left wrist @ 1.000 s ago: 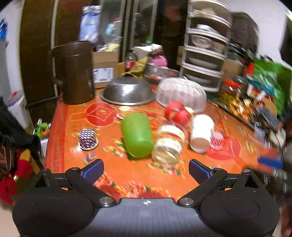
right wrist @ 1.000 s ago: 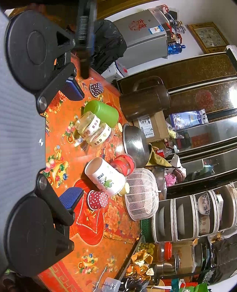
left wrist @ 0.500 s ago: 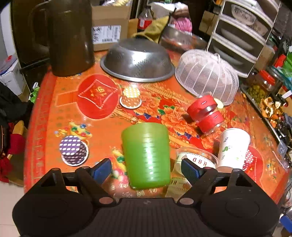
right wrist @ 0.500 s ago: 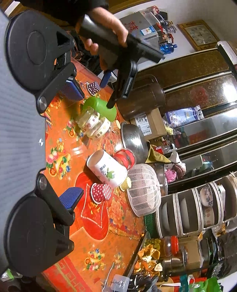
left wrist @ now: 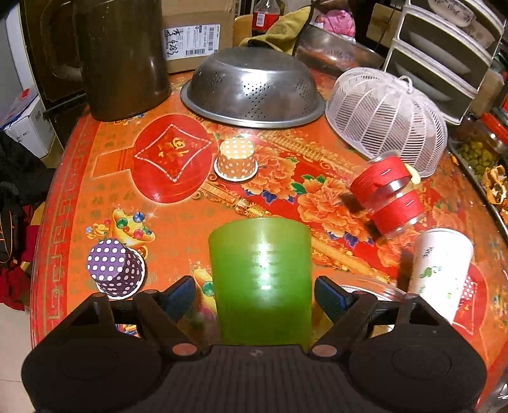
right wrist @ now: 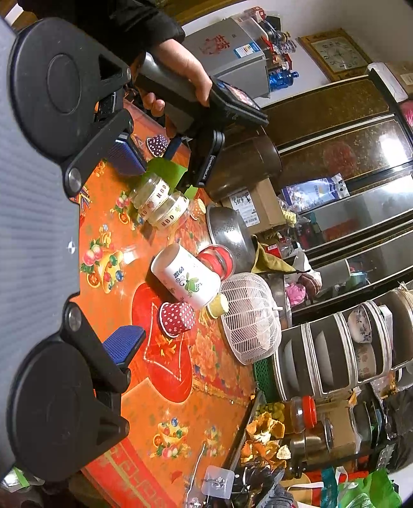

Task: Flip cup upright
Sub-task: 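Reach the left tool to the green cup lying on its side and grasp it, then lift the green cup with the left tool toward the right tool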

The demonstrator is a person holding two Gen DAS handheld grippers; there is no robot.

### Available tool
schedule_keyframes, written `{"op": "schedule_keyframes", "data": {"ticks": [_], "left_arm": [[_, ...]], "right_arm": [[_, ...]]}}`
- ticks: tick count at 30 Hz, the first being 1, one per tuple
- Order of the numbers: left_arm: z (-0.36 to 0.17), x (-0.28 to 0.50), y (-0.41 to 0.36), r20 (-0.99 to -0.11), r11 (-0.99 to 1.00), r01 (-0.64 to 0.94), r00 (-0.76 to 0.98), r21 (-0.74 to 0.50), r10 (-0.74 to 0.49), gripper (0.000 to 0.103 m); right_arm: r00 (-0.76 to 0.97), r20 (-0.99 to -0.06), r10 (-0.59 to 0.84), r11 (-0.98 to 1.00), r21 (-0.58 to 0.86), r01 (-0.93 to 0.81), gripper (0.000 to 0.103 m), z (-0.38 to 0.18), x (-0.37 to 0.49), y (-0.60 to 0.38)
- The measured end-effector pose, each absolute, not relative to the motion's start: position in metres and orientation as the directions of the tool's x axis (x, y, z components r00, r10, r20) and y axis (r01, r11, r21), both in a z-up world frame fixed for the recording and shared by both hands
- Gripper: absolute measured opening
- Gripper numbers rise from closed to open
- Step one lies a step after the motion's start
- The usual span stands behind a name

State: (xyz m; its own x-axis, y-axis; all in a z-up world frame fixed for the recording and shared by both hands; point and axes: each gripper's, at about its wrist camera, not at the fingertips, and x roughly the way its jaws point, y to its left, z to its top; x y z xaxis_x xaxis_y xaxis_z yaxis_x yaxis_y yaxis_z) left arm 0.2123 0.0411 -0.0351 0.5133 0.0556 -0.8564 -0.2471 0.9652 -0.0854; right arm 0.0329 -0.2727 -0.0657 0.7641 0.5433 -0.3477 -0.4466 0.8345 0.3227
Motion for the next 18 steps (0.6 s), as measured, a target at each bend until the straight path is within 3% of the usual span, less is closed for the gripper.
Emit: {"op": "schedule_keyframes", "data": {"ticks": [2,12,18], "left_arm": [[-0.038,0.214,0.042,-0.859,0.966,-0.247,0.508,-0.081,0.058,0.073],[-0.035,0.205,0.041,-0.846,0.974,-0.226,0.526,-0.036,0.091,0.072],[0.004,0.164,0.044,-0.792,0.983,-0.176,0.607,-0.044,0.073,0.072]], "right_arm": [[0.765,-0.347,0.543,0.834,0.324,-0.446,0.102,-0.066,0.032,-0.274],[0.762,-0.349,0.545,0.833,0.327,-0.446,0.102,-0.065,0.030,-0.272],[0.754,-0.350,0.556,0.826,0.328,-0.457,0.102,-0.065,0.029,-0.265]]}}
